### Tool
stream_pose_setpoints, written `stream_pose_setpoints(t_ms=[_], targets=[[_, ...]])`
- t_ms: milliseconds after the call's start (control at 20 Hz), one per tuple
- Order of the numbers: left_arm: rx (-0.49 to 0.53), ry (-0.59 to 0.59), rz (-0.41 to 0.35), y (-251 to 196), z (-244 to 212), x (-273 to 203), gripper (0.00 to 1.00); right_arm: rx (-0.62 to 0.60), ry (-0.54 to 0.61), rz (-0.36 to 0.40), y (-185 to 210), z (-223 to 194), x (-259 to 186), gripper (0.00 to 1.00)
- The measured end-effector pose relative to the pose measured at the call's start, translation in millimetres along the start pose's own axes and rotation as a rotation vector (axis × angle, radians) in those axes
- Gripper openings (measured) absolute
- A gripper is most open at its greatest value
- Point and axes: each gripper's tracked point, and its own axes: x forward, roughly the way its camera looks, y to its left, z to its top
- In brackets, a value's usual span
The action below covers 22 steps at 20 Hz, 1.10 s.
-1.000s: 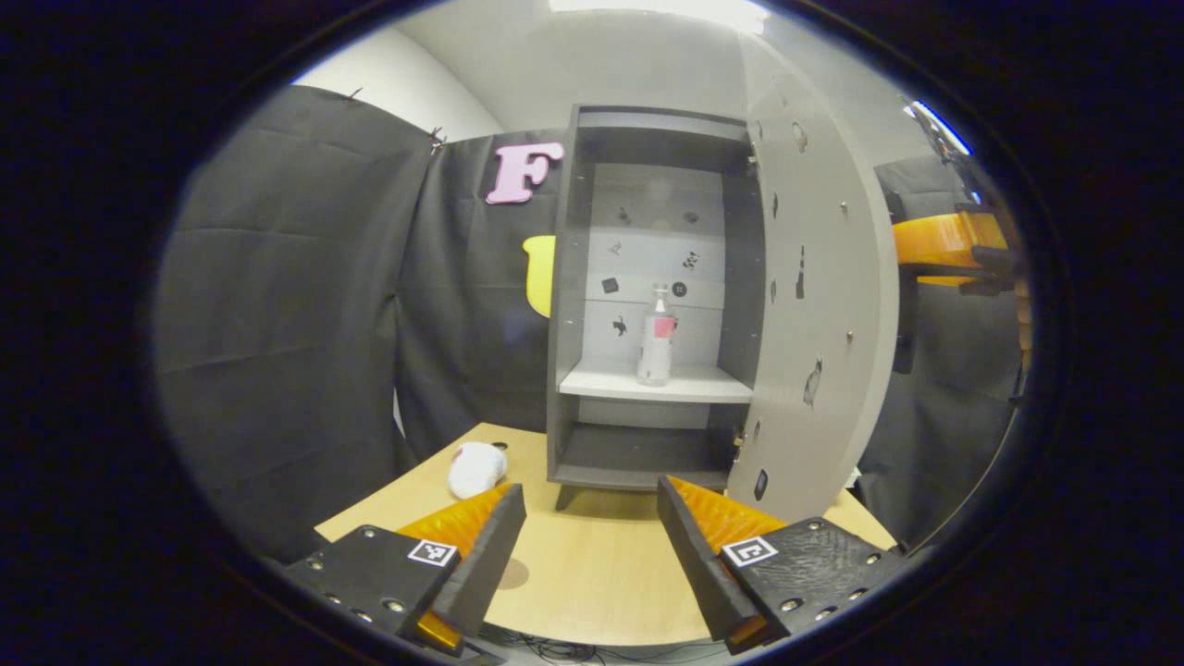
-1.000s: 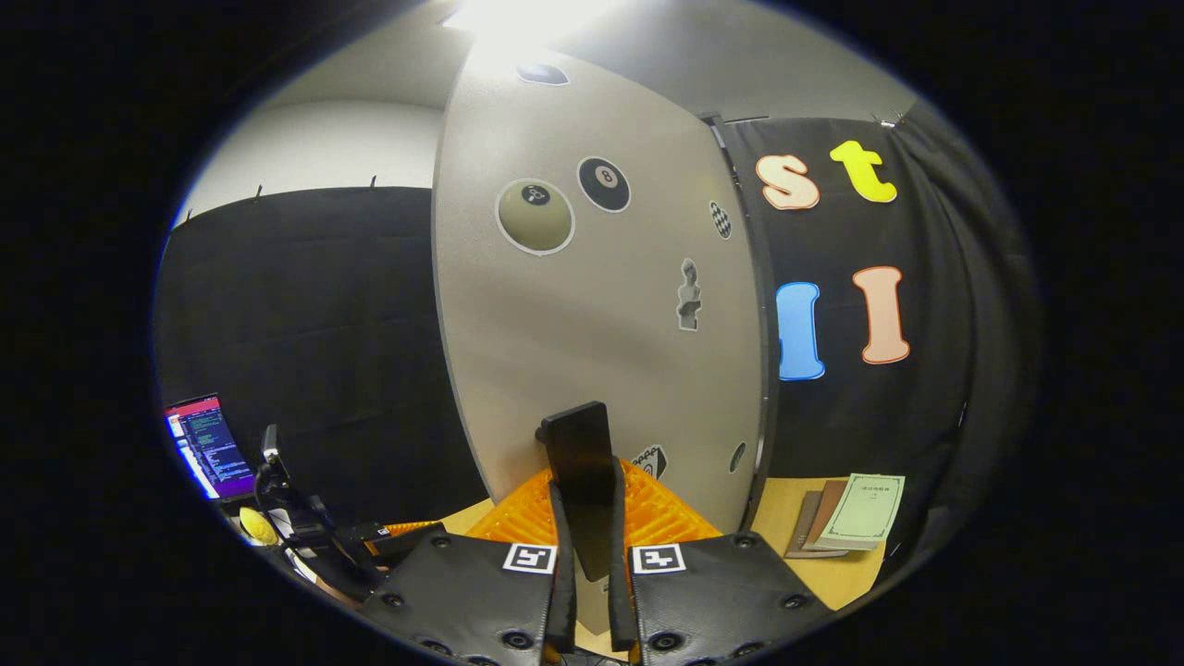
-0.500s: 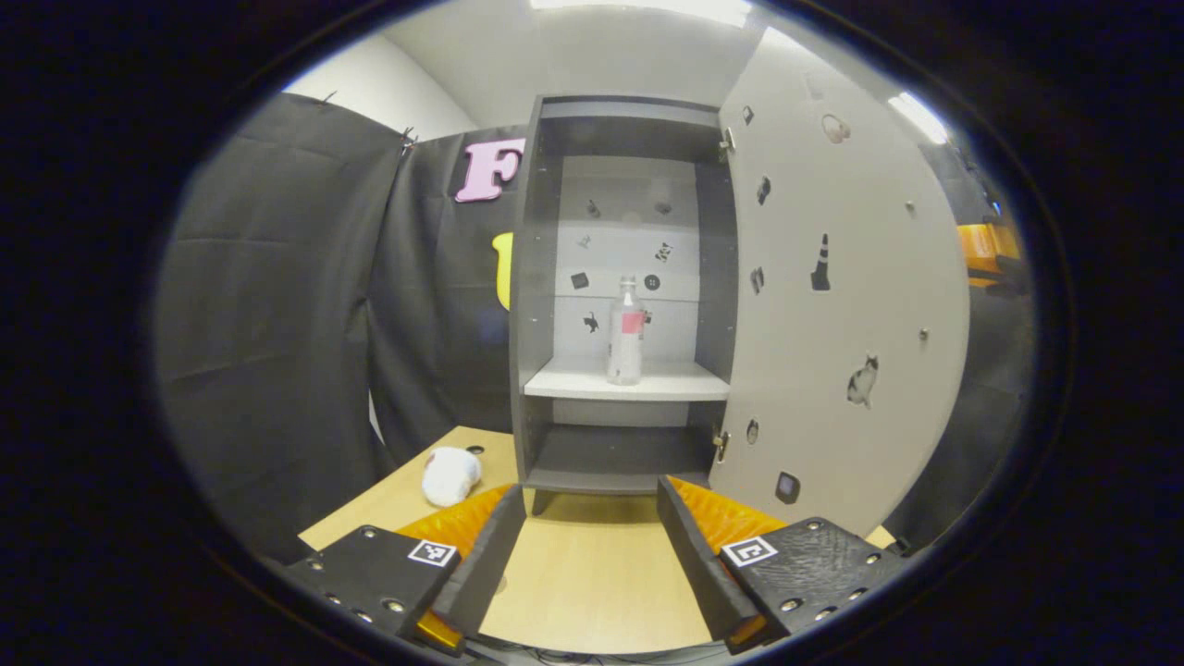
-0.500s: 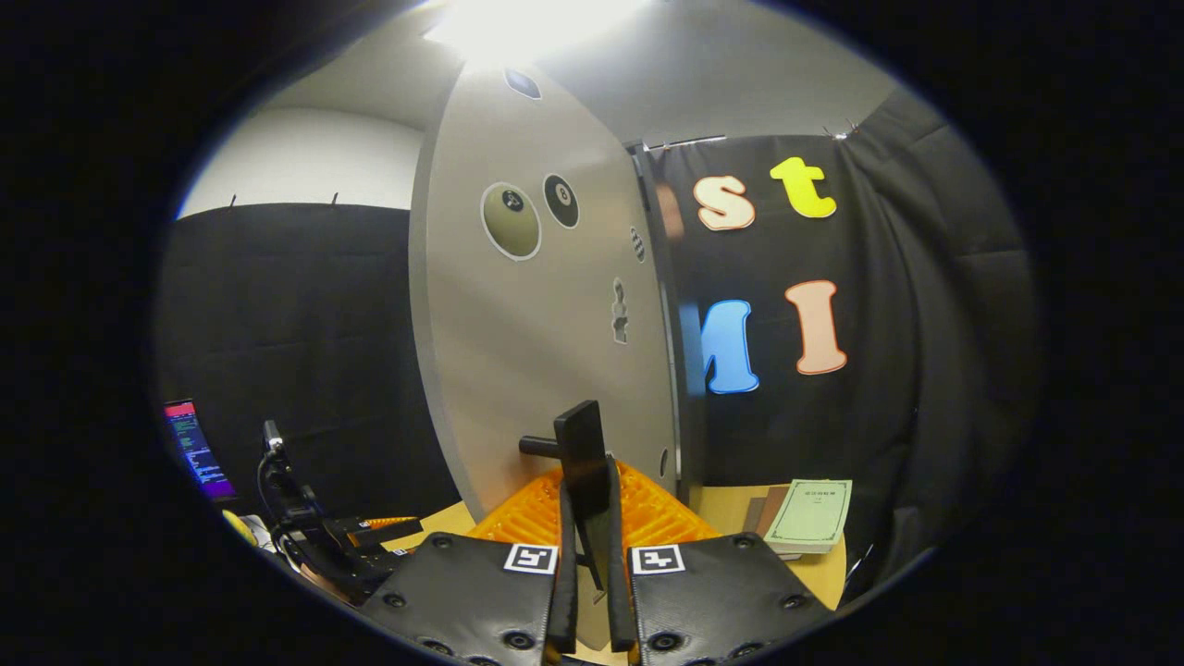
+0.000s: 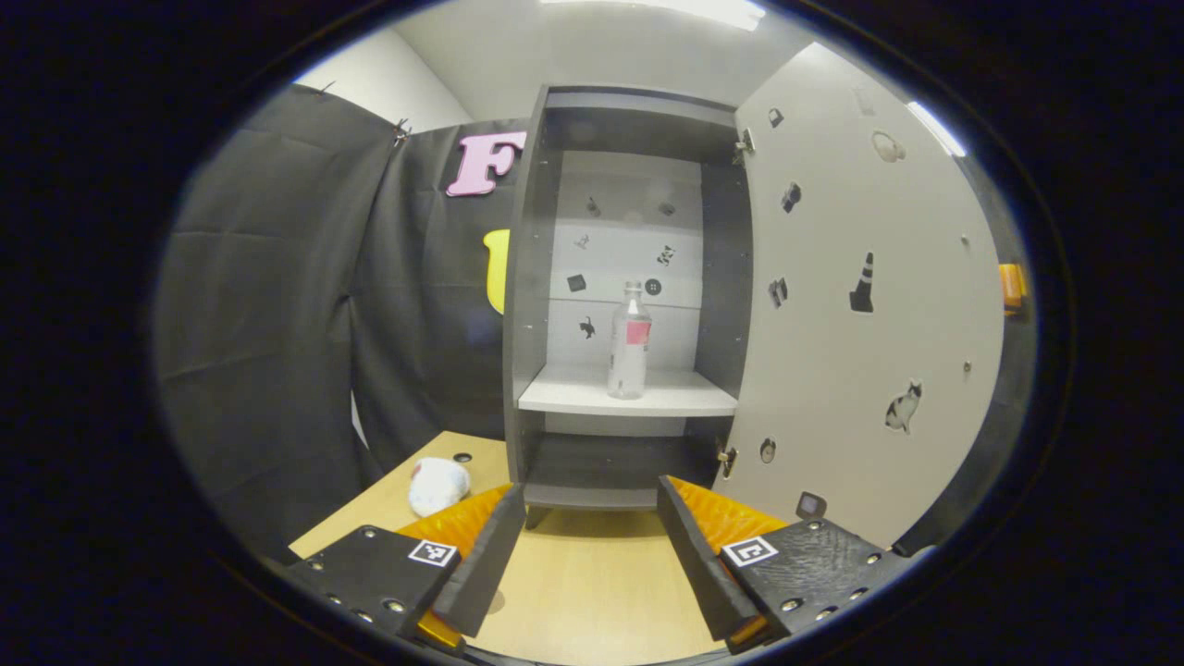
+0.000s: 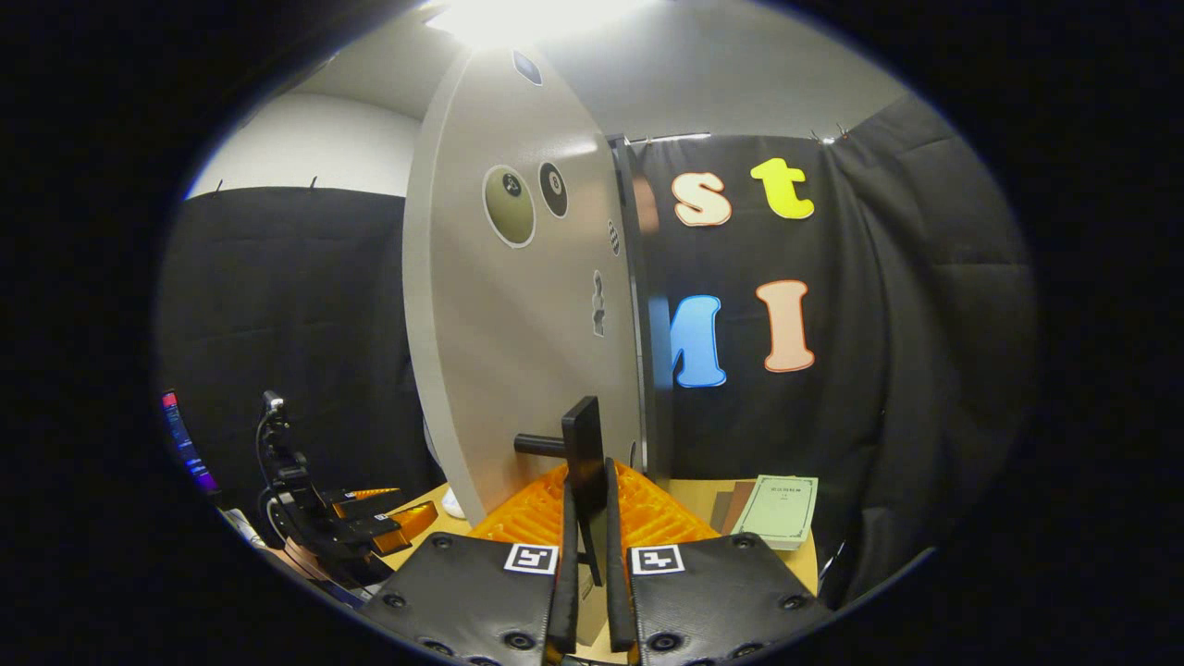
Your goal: Open the cabinet door with the right hand, grasp the bottle in the cabinet with the left hand and place it on the coaster, then close the cabinet door with the right hand.
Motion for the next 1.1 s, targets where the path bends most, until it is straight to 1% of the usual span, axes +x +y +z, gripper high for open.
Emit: stream_pose_setpoints(t_ms=[50, 200, 250, 300, 350, 400, 500, 550, 650, 800, 900, 950, 1050, 1100], targets=[[-0.002, 0.002, -0.016, 5, 3, 6, 0.88, 0.034, 0.014, -0.018, -1, -4, -4, 0.13], [0.004, 0.016, -0.068, 19, 7, 23, 0.88, 0.147, 0.073, -0.096, -1, -24, -24, 0.17], [0.012, 0.022, -0.088, 24, 8, 31, 0.88, 0.174, 0.085, -0.12, 1, -27, -35, 0.15], [0.021, 0.02, -0.107, 28, 11, 39, 0.87, 0.187, 0.071, -0.146, 4, -27, -46, 0.14], [0.03, 0.013, -0.127, 33, 15, 47, 0.87, 0.193, 0.059, -0.194, -1, -26, -58, 0.11], [0.04, 0.008, -0.151, 36, 19, 54, 0.89, 0.208, 0.061, -0.241, -5, -28, -71, 0.08], [0.043, -0.004, -0.191, 42, 23, 64, 0.87, 0.271, 0.036, -0.333, -12, -27, -94, 0.08], [0.037, -0.013, -0.215, 43, 24, 69, 0.88, 0.293, 0.03, -0.38, -18, -28, -102, 0.08], [0.018, -0.024, -0.244, 51, 27, 71, 0.87, 0.279, 0.014, -0.497, -40, -32, -113, 0.08], [-0.02, -0.039, -0.285, 58, 32, 73, 0.87, 0.283, -0.019, -0.639, -65, -38, -118, 0.08], [-0.029, -0.054, -0.297, 66, 37, 75, 0.87, 0.331, -0.021, -0.654, -69, -53, -107, 0.08], [-0.032, -0.059, -0.294, 70, 40, 77, 0.87, 0.344, -0.009, -0.661, -73, -60, -102, 0.17], [-0.048, -0.064, -0.279, 77, 46, 82, 0.88, 0.347, 0.002, -0.685, -88, -69, -92, 0.0], [-0.06, -0.066, -0.277, 78, 51, 85, 0.89, 0.346, 0.001, -0.691, -97, -70, -85, 0.08]])
